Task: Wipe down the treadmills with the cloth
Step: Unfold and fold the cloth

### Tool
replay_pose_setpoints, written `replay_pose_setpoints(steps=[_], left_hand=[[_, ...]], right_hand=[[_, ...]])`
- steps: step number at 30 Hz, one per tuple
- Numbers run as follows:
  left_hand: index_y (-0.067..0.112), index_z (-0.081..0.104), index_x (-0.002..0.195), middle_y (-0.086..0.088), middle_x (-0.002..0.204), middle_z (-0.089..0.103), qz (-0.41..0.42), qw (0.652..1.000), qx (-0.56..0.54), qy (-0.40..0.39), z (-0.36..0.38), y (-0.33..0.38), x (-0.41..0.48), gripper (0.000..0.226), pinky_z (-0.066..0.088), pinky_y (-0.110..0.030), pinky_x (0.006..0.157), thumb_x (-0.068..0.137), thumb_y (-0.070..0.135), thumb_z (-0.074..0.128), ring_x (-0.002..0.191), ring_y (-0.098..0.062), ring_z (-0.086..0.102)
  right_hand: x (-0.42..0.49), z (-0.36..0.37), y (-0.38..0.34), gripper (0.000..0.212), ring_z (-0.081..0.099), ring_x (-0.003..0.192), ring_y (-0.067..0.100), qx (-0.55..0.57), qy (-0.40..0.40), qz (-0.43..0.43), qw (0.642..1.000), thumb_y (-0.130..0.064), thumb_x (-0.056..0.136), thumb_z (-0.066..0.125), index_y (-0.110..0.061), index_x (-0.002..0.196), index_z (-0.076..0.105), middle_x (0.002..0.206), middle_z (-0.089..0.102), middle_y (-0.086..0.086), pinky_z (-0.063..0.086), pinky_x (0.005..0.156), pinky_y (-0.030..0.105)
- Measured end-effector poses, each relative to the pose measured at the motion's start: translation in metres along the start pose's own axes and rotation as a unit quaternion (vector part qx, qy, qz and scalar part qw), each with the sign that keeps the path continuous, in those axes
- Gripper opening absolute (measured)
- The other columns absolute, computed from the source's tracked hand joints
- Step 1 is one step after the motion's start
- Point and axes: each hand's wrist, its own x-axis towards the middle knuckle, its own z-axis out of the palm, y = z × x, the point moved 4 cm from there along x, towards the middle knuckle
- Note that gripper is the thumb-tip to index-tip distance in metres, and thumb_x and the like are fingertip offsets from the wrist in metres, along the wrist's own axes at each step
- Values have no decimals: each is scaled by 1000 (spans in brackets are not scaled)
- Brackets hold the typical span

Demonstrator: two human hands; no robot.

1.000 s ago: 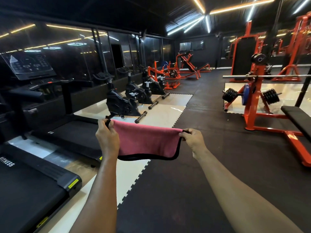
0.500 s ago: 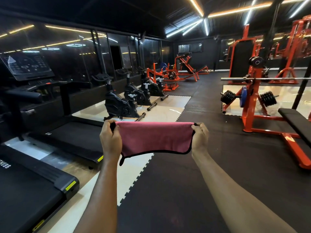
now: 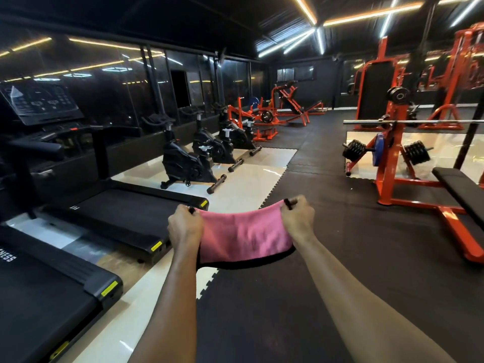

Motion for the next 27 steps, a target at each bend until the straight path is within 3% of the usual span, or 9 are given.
replay_pose_setpoints(steps=[4, 7, 9, 14, 18, 21, 23, 25, 27], left_hand=[[8, 69, 101, -16, 98, 71, 113, 988, -10, -102, 24, 31, -16, 20, 53, -32, 78, 95, 27, 65, 97, -33, 68], [6, 63, 93, -15, 80, 69, 164, 969, -58, -176, 36, 51, -37, 19, 61, -42, 56, 99, 24, 62, 61, -28, 72], [4, 60, 90, -17, 77, 67, 184, 963, -66, -185, 35, 53, -41, 27, 60, -47, 53, 103, 28, 55, 55, -28, 70], [-4, 62, 95, -29, 82, 67, 195, 939, -141, -244, 33, 49, -47, 36, 62, -50, 62, 109, 21, 40, 63, -35, 72], [-1, 67, 96, -28, 83, 70, 184, 915, -181, -310, 34, 44, -47, 33, 58, -39, 64, 108, 12, 40, 71, -40, 72], [10, 66, 94, -18, 83, 71, 190, 937, -170, -239, 32, 36, -40, 23, 53, -37, 70, 94, -4, 48, 72, -27, 67], [28, 64, 104, -3, 98, 67, 175, 954, -122, -212, 31, 21, -29, 33, 51, -34, 80, 81, 8, 54, 87, -17, 62], [42, 62, 113, -2, 110, 61, 175, 943, -16, -283, 36, 5, -24, 46, 48, -39, 90, 68, 31, 56, 100, -19, 57], [22, 65, 108, -9, 96, 63, 161, 927, 14, -339, 41, -15, -21, 49, 46, -42, 84, 62, 36, 58, 90, -18, 56]], right_hand=[[-28, 28, -27, 20, 67, 85, 17, 25, -109, -120, 986, -21, 91, 75, -11, 106, 66, 92, 72, -1, 48, 75, 19], [-41, 45, -35, 22, 66, 78, 14, 20, -188, -159, 969, -16, 89, 74, -20, 109, 66, 94, 73, -2, 54, 76, 30], [-42, 45, -34, 23, 67, 80, 13, 41, -209, -134, 968, -17, 89, 72, -25, 109, 66, 98, 73, -3, 58, 78, 35], [-41, 33, -27, 28, 69, 93, 5, 61, -229, -126, 963, -27, 84, 81, -26, 109, 69, 102, 73, -10, 56, 83, 22], [-40, 32, -22, 28, 69, 90, 5, 49, -237, -142, 960, -16, 77, 80, -21, 103, 72, 95, 74, -9, 56, 83, 22], [-35, 29, -22, 23, 66, 81, 6, 40, -246, -152, 957, -5, 77, 72, -17, 97, 70, 87, 72, -8, 50, 76, 18], [-31, 30, -20, 24, 65, 82, 9, 54, -267, -145, 951, -2, 78, 65, -18, 95, 68, 86, 71, -6, 50, 77, 19], [-25, 31, -16, 27, 68, 89, 16, 85, -287, -135, 944, -4, 75, 57, -20, 94, 67, 90, 73, -2, 53, 82, 28], [-19, 34, -10, 32, 68, 96, 22, 99, -304, -120, 940, -3, 76, 52, -22, 97, 66, 98, 73, 2, 53, 87, 33]])
